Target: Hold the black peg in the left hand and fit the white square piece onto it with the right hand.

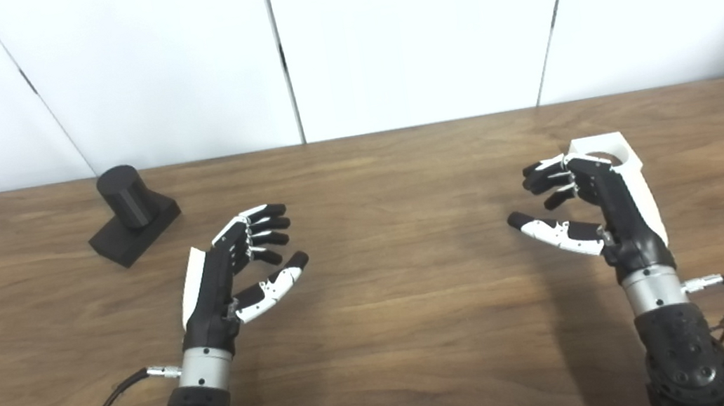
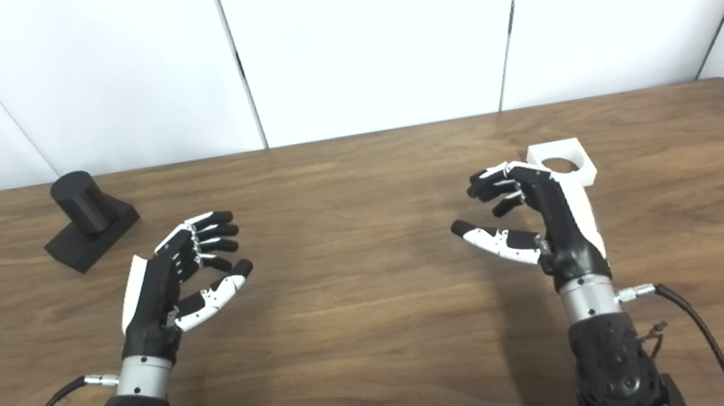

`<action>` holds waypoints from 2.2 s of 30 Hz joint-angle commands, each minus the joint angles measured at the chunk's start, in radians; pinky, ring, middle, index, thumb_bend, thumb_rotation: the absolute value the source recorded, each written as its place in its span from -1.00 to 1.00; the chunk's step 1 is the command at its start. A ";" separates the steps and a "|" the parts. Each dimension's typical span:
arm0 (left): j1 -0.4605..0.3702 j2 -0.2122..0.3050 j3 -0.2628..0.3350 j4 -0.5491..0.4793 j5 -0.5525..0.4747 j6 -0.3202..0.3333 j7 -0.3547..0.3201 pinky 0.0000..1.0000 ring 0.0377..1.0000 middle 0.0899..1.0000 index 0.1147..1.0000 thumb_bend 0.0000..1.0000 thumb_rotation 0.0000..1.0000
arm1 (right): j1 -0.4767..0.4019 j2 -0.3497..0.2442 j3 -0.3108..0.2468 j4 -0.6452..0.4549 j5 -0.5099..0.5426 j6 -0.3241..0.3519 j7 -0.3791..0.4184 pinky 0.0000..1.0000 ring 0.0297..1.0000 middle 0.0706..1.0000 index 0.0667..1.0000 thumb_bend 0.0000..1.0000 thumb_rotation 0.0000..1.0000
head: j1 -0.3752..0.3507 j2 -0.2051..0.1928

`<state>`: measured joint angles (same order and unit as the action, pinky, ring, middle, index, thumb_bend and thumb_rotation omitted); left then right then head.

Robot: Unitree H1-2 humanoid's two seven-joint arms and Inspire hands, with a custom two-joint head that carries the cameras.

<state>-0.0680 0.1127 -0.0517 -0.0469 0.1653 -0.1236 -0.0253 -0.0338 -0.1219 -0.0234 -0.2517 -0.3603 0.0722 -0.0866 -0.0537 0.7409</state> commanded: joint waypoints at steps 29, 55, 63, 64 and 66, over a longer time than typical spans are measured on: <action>-0.028 -0.065 -0.048 -0.001 0.063 -0.031 0.033 0.06 0.30 0.36 0.36 0.13 -0.97 | -0.014 -0.055 -0.041 -0.024 0.070 -0.064 0.008 -0.04 0.15 0.24 -0.09 0.00 -0.78 | 0.313 -0.058; -0.105 0.121 -0.034 -0.117 0.261 0.136 -0.041 0.18 0.38 0.42 0.38 0.49 -0.57 | -0.009 -0.036 -0.047 -0.068 0.076 0.005 0.020 -0.06 0.14 0.24 -0.09 0.00 -0.78 | 0.330 -0.091; -0.171 0.184 0.035 -0.097 0.324 0.166 -0.004 0.21 0.45 0.48 0.38 0.56 -0.46 | -0.011 -0.031 -0.045 -0.071 0.071 0.011 0.016 -0.06 0.13 0.23 -0.09 0.00 -0.78 | 0.328 -0.096; -0.178 0.195 0.040 -0.096 0.339 0.168 0.002 0.23 0.46 0.49 0.37 0.56 -0.45 | -0.010 -0.030 -0.045 -0.072 0.071 0.013 0.017 -0.06 0.13 0.23 -0.09 0.00 -0.78 | 0.328 -0.096; -0.191 0.213 0.049 -0.098 0.366 0.178 0.011 0.25 0.47 0.50 0.38 0.55 -0.42 | -0.009 -0.031 -0.044 -0.075 0.069 0.015 0.017 -0.06 0.12 0.24 -0.09 0.00 -0.78 | 0.328 -0.095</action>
<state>-0.2111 0.2986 -0.0179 -0.1188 0.5092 0.0566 -0.0437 -0.0208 -0.1542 -0.0613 -0.2837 -0.2927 0.0936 -0.0622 0.2730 0.6458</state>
